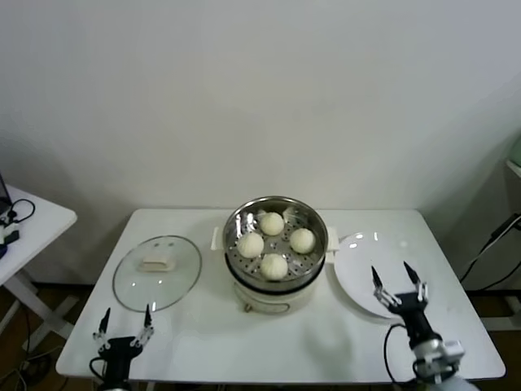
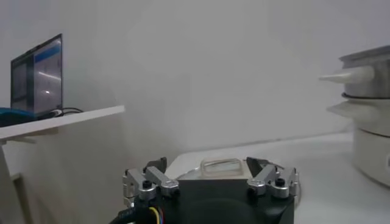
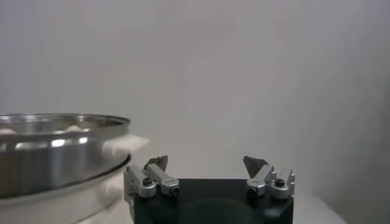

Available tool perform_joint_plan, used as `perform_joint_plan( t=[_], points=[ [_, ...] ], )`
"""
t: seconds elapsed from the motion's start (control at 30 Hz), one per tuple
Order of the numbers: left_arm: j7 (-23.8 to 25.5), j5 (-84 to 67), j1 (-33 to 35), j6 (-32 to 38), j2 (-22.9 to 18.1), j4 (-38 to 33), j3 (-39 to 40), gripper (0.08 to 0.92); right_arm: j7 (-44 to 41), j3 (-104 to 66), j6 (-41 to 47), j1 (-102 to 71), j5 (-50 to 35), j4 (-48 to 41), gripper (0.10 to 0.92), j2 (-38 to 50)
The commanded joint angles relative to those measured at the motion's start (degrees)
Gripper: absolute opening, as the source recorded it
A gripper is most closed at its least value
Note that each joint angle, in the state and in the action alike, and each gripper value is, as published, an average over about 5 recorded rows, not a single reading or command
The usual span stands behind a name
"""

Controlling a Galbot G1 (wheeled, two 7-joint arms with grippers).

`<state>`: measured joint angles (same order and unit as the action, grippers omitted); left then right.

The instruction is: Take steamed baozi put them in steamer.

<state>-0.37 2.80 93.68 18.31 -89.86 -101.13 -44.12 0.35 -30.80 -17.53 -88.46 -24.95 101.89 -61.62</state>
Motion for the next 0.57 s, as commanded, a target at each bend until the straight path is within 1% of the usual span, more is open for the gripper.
perform_joint_plan(
  t=[0.03,0.57],
  points=[
    [0.3,-0.4,0.4,0.1,-0.4,-1.0,0.3,0.823,-0.4,-3.8,-12.2,-9.0,3.4,-1.2,0.823,-12.6],
    [1.1,-0.3,1.0,0.4,-0.9,-2.1,0.8,0.823,-0.2,-2.4,-11.3,-7.7,3.7,-1.5,0.823,-13.2]
  ],
)
